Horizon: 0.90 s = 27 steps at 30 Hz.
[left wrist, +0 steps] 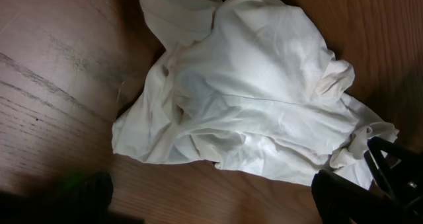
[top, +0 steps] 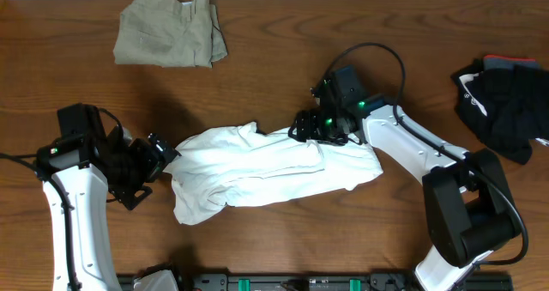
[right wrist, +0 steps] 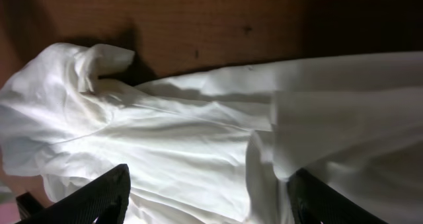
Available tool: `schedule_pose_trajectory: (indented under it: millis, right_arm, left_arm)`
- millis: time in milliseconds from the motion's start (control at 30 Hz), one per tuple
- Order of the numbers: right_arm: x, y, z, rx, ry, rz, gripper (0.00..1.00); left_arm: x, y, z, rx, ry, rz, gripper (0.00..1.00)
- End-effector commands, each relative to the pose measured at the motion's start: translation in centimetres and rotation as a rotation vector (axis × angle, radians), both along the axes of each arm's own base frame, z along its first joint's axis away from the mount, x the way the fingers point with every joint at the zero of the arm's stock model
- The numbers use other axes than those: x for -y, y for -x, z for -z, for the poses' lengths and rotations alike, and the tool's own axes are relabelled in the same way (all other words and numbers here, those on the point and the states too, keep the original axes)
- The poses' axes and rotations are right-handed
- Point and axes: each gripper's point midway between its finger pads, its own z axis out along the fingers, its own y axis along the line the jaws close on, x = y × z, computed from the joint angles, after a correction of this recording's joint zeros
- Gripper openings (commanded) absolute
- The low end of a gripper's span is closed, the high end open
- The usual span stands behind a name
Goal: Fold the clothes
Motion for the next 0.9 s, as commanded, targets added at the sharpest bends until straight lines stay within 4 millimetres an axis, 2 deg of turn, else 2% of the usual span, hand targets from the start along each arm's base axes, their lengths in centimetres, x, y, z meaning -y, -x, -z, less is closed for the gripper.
schedule_pose_trajectory:
  millis: [0, 67, 200, 267, 333, 433, 500, 600, 867]
  right_arm:
    - [-0.9, 0.2, -0.5, 0.015, -0.022, -0.036, 0.74]
    - [-0.5, -0.4, -1.6, 0.030, -0.026, -0.027, 0.73]
    - [1.3, -1.7, -5.5, 0.094, -0.019, -0.012, 0.76]
    - [3.1, -1.6, -7.1, 0.095, 0.018, 0.010, 0.78]
    - [5.8, -0.5, -7.5, 0.051, 0.097, 0.048, 0.80]
    - [9.7, 1.6, -6.7, -0.039, 0.240, 0.107, 0.80]
    - [10.7, 2.8, -5.9, -0.096, 0.274, 0.116, 0.79]
    - [10.5, 4.1, -4.4, -0.143, 0.255, 0.105, 0.72]
    - [10.8, 7.4, 1.1, -0.237, 0.252, 0.147, 0.42]
  left_arm:
    - [0.3, 0.2, 0.1, -0.001, 0.009, 0.016, 0.98]
    - [0.3, 0.2, 0.1, -0.001, 0.009, 0.016, 0.98]
    - [0.3, 0.3, 0.1, -0.005, 0.011, 0.016, 0.98]
    - [0.3, 0.3, 0.1, -0.005, 0.011, 0.016, 0.98]
    - [0.4, 0.3, 0.1, -0.006, 0.011, 0.016, 0.98]
    - [0.4, 0.4, 0.1, -0.008, 0.012, 0.016, 0.98]
    - [0.4, 0.4, 0.1, -0.008, 0.012, 0.016, 0.98]
    - [0.4, 0.3, 0.1, -0.006, 0.011, 0.016, 0.98]
    - [0.4, 0.5, 0.1, -0.012, 0.014, 0.016, 0.98]
